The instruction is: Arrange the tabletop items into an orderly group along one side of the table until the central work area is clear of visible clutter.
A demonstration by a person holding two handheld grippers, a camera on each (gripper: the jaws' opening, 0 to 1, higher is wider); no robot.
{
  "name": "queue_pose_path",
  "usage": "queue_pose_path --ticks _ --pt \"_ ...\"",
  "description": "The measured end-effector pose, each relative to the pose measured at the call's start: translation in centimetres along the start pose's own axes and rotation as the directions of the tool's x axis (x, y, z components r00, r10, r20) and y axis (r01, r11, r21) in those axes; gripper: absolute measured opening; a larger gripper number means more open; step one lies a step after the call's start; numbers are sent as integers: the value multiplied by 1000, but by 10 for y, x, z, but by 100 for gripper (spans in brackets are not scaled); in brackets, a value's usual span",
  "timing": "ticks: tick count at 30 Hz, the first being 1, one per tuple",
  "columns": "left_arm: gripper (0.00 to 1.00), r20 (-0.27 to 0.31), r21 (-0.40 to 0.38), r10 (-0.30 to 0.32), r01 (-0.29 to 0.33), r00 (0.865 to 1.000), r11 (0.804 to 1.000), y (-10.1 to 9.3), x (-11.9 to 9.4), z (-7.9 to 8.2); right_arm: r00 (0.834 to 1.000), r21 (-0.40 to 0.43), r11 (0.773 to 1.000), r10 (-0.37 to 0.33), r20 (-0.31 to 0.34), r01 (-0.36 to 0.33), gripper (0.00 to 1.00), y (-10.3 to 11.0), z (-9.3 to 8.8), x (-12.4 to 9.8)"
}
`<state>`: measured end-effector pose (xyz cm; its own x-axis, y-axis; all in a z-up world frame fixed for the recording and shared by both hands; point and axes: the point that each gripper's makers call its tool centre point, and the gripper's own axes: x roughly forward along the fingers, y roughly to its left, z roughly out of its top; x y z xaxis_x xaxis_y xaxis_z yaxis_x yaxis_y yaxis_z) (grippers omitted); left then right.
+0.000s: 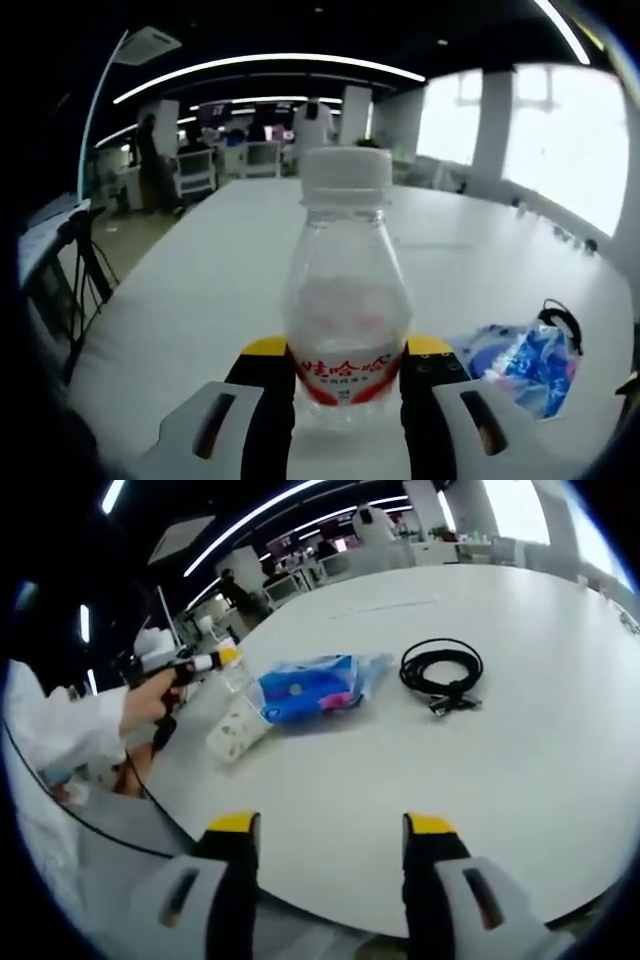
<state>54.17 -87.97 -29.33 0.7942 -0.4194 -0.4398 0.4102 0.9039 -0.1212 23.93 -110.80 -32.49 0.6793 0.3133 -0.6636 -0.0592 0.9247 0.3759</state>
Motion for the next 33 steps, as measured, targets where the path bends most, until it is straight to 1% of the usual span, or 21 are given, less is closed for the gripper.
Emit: queue_pose_path --ticks 7,13,23,28,31,33 --pt "36 8 3 11 -11 1000 1000 -2 -7 -5 1000 5 1000 -1 -7 1 56 0 -7 -3" --pt "36 18 38 28 -29 999 999 -6 -8 -8 1000 13 1000 -4 -4 4 57 -1 -9 -4" --pt "36 34 14 44 -44 998 999 -2 -11 -7 1000 26 1000 -1 -9 1 57 -1 -16 -4" --pt "36 44 21 50 -51 998 998 -2 -11 -8 1000 29 1000 -2 -12 2 57 -2 -18 -5" --pt "36 53 0 62 -62 997 998 -1 -12 -8 1000 31 999 -8 -15 9 57 -3 -20 -5" --pt "37 54 6 60 -60 997 998 -1 -12 -8 1000 36 999 -8 -14 9 57 -3 -21 -5"
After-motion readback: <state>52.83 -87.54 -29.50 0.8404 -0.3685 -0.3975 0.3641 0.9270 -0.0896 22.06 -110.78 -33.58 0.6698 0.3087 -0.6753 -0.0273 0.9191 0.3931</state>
